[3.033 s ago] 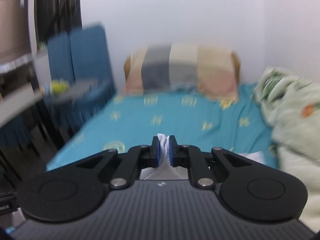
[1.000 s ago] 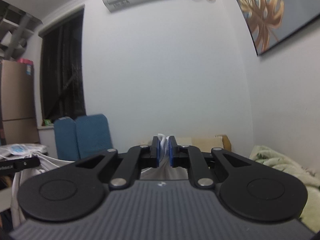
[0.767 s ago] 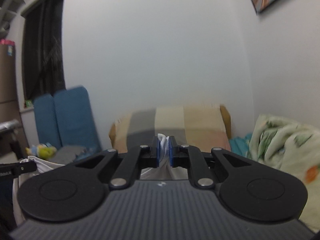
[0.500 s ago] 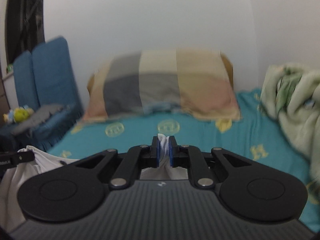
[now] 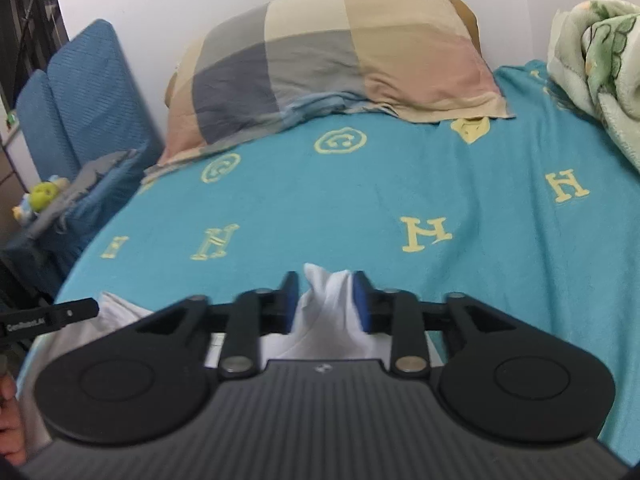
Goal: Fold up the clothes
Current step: 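Lower the T-shirt flat onto the bed and open both grippers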
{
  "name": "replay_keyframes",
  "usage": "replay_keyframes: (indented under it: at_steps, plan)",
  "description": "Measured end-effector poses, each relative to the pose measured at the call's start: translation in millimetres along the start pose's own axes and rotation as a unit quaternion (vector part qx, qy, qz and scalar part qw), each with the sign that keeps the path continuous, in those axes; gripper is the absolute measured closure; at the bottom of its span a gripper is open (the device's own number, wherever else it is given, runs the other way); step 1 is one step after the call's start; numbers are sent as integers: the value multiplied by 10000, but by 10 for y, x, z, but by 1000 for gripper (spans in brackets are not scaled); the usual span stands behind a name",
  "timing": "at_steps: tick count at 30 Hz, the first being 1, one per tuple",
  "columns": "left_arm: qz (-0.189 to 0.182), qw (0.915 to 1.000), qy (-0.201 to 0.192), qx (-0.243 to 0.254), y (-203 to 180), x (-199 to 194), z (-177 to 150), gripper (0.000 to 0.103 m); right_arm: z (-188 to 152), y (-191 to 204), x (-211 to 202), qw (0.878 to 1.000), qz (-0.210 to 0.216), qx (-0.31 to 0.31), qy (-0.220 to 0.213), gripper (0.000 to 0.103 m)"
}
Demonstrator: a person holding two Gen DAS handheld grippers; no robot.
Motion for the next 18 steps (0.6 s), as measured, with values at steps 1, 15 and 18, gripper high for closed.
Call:
replay_keyframes:
  at_steps: [1,15,18]
  plan:
    - [-52,10000,-32,-13,30,-112,26,51,1,34,-114,10000,5,-19,-45,59]
    - [-207,9979,-558,-258,203,-2828,-638,39,-406,143,-2364,9983,336,342,-341,42]
    - [-215,9974,-628,-265,120,-3302,-942,39,-596,125,-2913,9982,324,252,-441,42]
Point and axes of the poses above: each gripper's, at about its wrist camera, not at the fingertips, and x roughly the way its jaws point, y to its left, z to its top, the point moved 3 cm from there along x, roughly the way its jaws point, and after that the axes turned 15 degrees about x, right-handed, at the moved point
